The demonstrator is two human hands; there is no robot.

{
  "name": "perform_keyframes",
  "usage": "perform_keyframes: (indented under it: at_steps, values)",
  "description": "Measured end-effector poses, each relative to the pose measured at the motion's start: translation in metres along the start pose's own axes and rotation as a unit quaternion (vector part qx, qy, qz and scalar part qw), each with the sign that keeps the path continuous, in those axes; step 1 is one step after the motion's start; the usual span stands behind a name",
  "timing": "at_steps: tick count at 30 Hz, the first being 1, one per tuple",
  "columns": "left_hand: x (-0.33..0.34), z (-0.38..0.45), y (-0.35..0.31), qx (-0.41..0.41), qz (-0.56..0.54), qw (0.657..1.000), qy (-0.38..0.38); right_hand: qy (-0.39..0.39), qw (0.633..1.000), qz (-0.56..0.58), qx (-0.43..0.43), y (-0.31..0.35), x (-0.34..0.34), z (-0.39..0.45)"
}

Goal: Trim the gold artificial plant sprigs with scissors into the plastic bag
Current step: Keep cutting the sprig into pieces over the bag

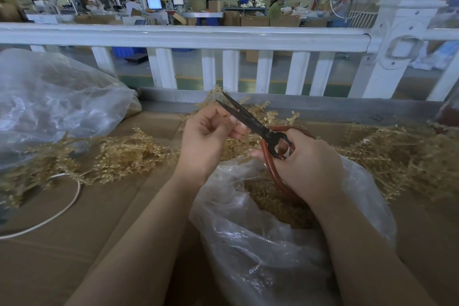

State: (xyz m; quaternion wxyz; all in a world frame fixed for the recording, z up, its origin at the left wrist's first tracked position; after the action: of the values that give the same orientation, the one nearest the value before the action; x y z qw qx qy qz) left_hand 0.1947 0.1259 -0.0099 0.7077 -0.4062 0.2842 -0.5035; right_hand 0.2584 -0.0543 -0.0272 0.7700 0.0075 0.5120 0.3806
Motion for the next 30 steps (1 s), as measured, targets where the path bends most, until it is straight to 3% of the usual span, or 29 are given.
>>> perform_keyframes:
  at_steps: [18, 26, 30]
  values:
    - [0.004, -0.002, 0.005, -0.036, -0.009, 0.999, -0.001, 0.010, 1.000, -0.015, -0.010, 0.002, 0.004, 0.001]
    - [0.003, -0.001, 0.004, -0.042, 0.000, 0.999, -0.008, 0.013, 1.000, 0.026, -0.005, -0.001, 0.007, 0.002]
    - [-0.003, -0.002, 0.012, -0.100, -0.052, 0.993, -0.047, 0.016, 0.996, 0.085, 0.015, -0.005, 0.008, 0.001]
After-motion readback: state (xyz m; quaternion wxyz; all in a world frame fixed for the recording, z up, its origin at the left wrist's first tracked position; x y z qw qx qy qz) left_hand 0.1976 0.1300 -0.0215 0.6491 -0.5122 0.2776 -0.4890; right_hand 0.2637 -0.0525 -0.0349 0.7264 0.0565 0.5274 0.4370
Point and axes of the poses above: each hand's wrist, its own z-axis towards the middle knuckle, its own x-axis out of the palm, y = z × x, the point moved 8 cm from there along z, towards the middle knuckle, and after that the axes turned 5 degrees about y, right-handed, at the moved point
